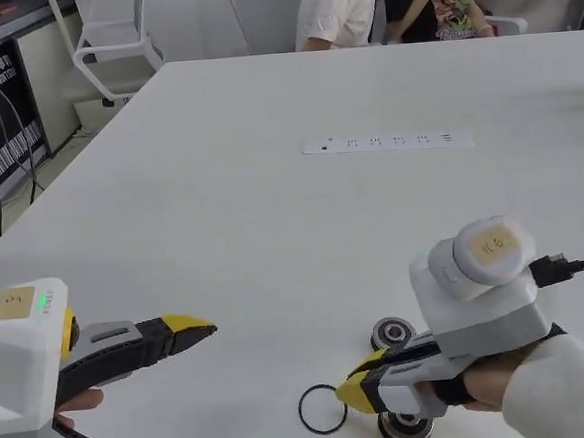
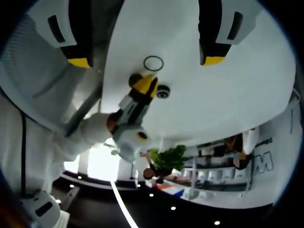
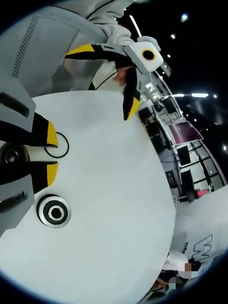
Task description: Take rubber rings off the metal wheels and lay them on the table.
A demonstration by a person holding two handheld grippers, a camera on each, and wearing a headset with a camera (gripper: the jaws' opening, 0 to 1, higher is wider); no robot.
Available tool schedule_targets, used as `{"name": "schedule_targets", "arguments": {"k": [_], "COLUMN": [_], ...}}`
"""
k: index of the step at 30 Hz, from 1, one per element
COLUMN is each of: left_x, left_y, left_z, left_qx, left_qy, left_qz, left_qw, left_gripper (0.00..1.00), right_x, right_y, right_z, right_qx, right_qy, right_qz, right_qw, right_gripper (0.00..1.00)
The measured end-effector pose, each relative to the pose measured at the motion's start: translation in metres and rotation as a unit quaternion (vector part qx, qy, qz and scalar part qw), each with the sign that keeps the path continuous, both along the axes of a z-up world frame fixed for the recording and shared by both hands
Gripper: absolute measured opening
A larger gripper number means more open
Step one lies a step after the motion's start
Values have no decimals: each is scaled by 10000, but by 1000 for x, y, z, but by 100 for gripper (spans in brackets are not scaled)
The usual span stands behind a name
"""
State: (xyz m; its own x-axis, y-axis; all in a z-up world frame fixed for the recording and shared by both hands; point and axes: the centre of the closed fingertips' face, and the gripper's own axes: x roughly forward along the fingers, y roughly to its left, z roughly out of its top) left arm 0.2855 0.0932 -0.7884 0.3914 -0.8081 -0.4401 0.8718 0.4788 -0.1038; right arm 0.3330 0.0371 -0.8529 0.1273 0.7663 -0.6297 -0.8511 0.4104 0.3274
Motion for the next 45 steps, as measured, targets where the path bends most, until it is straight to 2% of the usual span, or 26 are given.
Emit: {"name": "schedule_targets", "arguments": {"k": [2, 5, 8, 13, 15, 16, 19, 23, 26, 28, 31, 33, 38, 41, 45], "left_x": [0, 1, 0, 1, 2, 2, 1, 1, 1, 0, 0, 0, -1, -1, -2], "left_y": [0, 1, 1, 2, 2, 2, 1, 1, 1, 1, -1, -2, -5, -10, -15], "left_z": [1, 0, -1, 0, 0, 0, 0, 0, 0, -2, -1, 0, 6, 13, 19], "left_qx": [-9, 3, 7, 26, 16, 17, 41, 47, 56, 68, 58, 55, 27, -51, 3], "left_qy": [-9, -4, 20, 5, 2, 2, 10, 13, 26, 96, 103, 93, 50, 24, -40], "left_qz": [10, 17, 12, 39, 60, 61, 43, 44, 39, 48, 31, 22, -15, -46, -117], "left_qw": [10000, 10000, 10000, 10000, 10000, 10000, 10000, 10000, 10000, 9999, 9999, 9999, 10000, 10000, 9999], "left_gripper": [94, 94, 94, 94, 94, 94, 94, 94, 94, 94, 94, 94, 96, 97, 97], "right_x": [-1, 0, 1, 0, -2, -1, -2, -1, 1, 2, 2, 3, 0, -2, -6], "right_y": [-1, -3, -6, -12, -14, -16, -20, -23, -27, -32, -42, -48, -64, -72, -79], "right_z": [4, 14, 24, 39, 41, 43, 50, 64, 71, 74, 75, 76, 77, 76, 74], "right_qx": [39, 89, 132, 394, 387, 361, 338, 520, 551, 561, 571, 629, 737, 730, 763], "right_qy": [-73, -308, -406, -501, -522, -631, -718, -876, -950, -1029, -1052, -1038, -1073, -1068, -1069], "right_qz": [113, 201, 234, 207, 248, 280, 317, 318, 267, 227, 129, -23, -8, -29, -44], "right_qw": [9999, 9993, 9988, 9977, 9976, 9970, 9963, 9943, 9936, 9928, 9927, 9926, 9915, 9916, 9913], "right_gripper": [9, 11, 14, 19, 20, 21, 24, 33, 38, 40, 45, 48, 56, 58, 58]}}
